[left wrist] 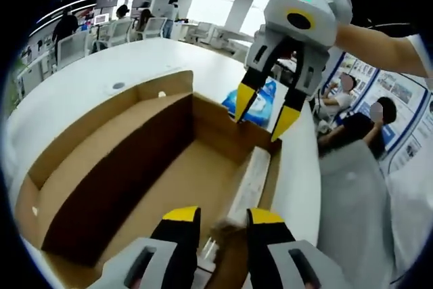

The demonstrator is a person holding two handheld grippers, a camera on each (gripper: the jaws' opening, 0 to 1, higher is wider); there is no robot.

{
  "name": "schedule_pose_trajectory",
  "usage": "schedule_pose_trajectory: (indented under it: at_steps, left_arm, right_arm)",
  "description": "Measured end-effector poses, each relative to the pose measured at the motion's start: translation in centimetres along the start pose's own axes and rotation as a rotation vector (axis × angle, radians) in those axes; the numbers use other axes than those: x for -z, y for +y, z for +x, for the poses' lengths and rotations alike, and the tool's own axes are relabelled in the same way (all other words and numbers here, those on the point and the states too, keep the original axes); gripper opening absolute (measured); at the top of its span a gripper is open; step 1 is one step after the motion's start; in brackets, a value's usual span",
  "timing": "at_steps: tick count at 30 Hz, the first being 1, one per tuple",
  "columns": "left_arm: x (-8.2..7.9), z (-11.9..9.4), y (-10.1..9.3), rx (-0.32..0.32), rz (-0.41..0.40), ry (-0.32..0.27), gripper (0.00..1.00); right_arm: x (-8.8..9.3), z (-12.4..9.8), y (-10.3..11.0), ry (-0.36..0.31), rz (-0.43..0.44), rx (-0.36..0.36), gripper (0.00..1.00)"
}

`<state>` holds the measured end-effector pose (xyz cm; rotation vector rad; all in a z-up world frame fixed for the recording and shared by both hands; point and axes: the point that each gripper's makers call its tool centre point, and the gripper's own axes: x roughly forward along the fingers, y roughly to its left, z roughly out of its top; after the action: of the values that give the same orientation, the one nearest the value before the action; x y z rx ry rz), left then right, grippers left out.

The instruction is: Operate the shoe box by opening the lid, removing the specified soft item, and placing it in the target area until the item is outside and the box remains undamaged.

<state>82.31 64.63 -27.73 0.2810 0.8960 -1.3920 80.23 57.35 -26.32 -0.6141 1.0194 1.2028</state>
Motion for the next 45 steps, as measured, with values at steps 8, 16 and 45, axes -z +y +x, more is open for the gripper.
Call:
schedule_pose_trajectory:
  at_steps: [8, 16, 45]
  left_arm:
    - [0.3, 0.7, -0.2, 0.013, -0.016, -0.003, 0.26]
    - [0.5, 0.7, 0.3, 0.019, -0.028, -0.005, 0.24]
    - [0.9, 1.0, 0.1, 0.027, -0.037, 0.014, 0.2]
  right_arm:
    - [0.2, 1.6, 0.3, 0.037, -0.02, -0.052, 0.19]
    - [0.7, 2.4, 1.0, 0.071, -0.023, -0.088, 0.18]
    - [0.5, 3.1, -0.6, 0.079, -0.022, -0.064, 0.23]
